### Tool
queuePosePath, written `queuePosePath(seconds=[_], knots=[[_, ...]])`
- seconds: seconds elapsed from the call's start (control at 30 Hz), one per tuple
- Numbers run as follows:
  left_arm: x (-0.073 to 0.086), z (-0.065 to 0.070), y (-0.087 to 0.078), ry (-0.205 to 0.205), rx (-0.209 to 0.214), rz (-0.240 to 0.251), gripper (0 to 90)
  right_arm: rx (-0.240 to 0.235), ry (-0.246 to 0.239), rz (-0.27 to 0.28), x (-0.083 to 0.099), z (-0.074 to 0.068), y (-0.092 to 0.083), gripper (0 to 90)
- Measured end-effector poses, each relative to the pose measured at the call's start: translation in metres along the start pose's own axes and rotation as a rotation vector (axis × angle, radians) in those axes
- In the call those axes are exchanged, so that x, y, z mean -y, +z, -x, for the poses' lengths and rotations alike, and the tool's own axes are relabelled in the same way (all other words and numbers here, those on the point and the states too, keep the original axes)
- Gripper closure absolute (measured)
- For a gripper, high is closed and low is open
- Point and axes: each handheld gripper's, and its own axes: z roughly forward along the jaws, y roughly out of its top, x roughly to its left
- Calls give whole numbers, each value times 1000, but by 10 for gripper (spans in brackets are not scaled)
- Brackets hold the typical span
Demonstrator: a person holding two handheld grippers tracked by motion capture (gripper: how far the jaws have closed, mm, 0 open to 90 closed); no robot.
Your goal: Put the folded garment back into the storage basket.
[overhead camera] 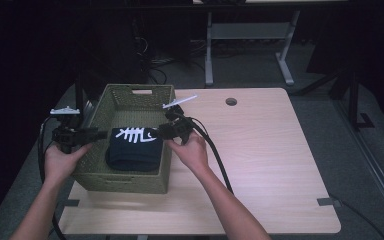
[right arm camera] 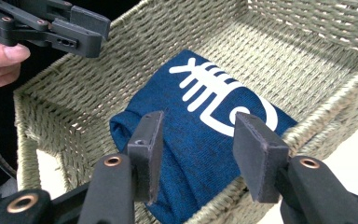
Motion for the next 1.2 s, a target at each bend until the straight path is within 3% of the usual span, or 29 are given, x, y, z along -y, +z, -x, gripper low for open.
queuePosePath(seconds=[0.23,0.6,0.93,1.2], knots=[[-1,8,-7,2,45,45,446,-44,21,46,0,6,-17,496],[1,25,-13,31,84,82,420,-90,12,96,5,17,-45,457],[4,37,-20,41,95,107,408,-92,9,134,13,30,-67,429],[5,51,-22,49,112,126,381,-83,16,129,20,40,-81,396]])
